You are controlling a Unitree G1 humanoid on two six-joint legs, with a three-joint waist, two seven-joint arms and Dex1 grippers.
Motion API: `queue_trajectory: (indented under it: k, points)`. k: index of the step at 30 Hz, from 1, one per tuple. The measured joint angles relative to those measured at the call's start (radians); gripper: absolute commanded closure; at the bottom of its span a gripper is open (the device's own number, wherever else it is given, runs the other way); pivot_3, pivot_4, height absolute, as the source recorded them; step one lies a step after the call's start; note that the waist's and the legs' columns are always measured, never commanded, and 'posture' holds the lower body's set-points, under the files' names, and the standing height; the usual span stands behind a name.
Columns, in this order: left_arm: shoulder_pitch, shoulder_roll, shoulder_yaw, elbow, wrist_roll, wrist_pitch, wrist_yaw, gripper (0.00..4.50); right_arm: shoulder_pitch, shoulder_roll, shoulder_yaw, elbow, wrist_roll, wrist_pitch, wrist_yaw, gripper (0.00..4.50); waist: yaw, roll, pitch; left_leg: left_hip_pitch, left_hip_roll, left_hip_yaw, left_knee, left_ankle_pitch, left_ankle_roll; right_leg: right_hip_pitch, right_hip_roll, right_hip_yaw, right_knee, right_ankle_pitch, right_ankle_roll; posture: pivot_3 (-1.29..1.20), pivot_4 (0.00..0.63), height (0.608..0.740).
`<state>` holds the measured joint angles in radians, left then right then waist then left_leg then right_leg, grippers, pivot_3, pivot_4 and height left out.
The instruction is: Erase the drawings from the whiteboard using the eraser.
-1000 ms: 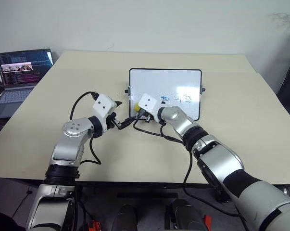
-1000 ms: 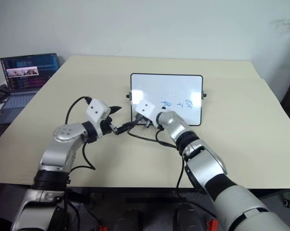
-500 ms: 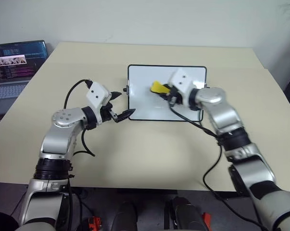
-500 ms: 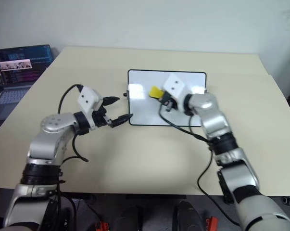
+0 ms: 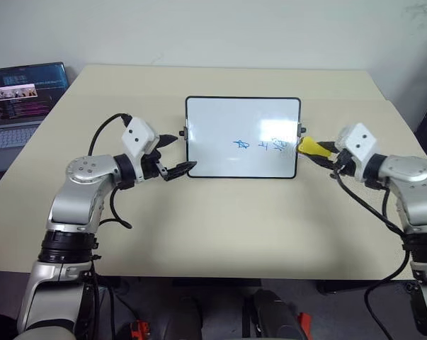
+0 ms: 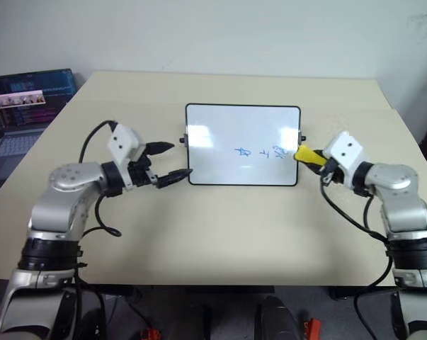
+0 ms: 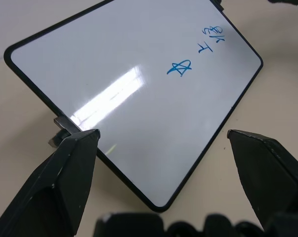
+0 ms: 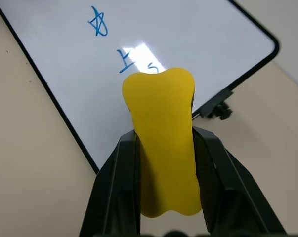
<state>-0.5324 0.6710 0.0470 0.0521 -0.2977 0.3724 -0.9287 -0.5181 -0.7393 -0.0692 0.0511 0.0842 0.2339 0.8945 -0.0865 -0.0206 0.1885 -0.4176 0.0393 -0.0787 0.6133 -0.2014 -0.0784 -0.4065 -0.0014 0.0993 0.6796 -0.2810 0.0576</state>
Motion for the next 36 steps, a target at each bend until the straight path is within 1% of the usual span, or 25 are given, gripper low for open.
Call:
queue_trajectory:
  k: [9, 26, 31, 33, 36]
  points:
    - [0.013, 0.026, 0.002, -0.017, -0.017, 0.02, -0.002, 0.0, -0.006, -0.008, -0.009, -0.029, 0.018, -0.003, -0.002, 3.38, 0.006, 0.0, 0.0, 0.0, 0.0, 0.0, 0.0, 0.0, 0.0, 0.001, 0.0, -0.001, 0.0, 0.0, 0.0, 0.0, 0.15, 0.74]
    - [0.011, 0.028, 0.002, -0.022, -0.017, 0.03, -0.004, 0.0, -0.016, -0.011, -0.007, -0.028, 0.019, -0.005, 0.001, 3.38, 0.006, 0.0, 0.0, 0.0, 0.0, 0.0, 0.0, 0.0, 0.0, 0.001, 0.0, -0.001, 0.0, 0.0, 0.0, 0.0, 0.15, 0.74]
    - [0.01, 0.028, 0.001, -0.022, -0.017, 0.031, -0.012, 0.0, 0.006, -0.037, -0.007, -0.032, 0.019, 0.004, 0.023, 3.38, 0.007, 0.0, 0.0, 0.0, 0.0, 0.0, 0.0, 0.0, 0.0, 0.001, 0.0, -0.001, 0.0, 0.0, 0.0, 0.0, 0.15, 0.74]
    - [0.01, 0.028, 0.001, -0.022, -0.017, 0.031, -0.019, 0.0, 0.037, -0.066, -0.007, -0.04, 0.023, 0.019, 0.043, 3.38, 0.009, 0.0, 0.0, 0.0, 0.0, 0.0, 0.0, 0.0, 0.0, 0.001, 0.0, -0.001, 0.0, 0.0, 0.0, 0.0, 0.15, 0.74]
    - [0.008, 0.028, 0.001, -0.022, -0.017, 0.031, -0.022, 0.0, 0.072, -0.073, -0.008, -0.051, 0.037, 0.024, 0.051, 3.38, 0.008, 0.0, 0.0, 0.0, 0.0, 0.0, 0.001, 0.0, 0.0, 0.001, 0.0, 0.0, 0.001, 0.0, 0.0, 0.0, 0.15, 0.74]
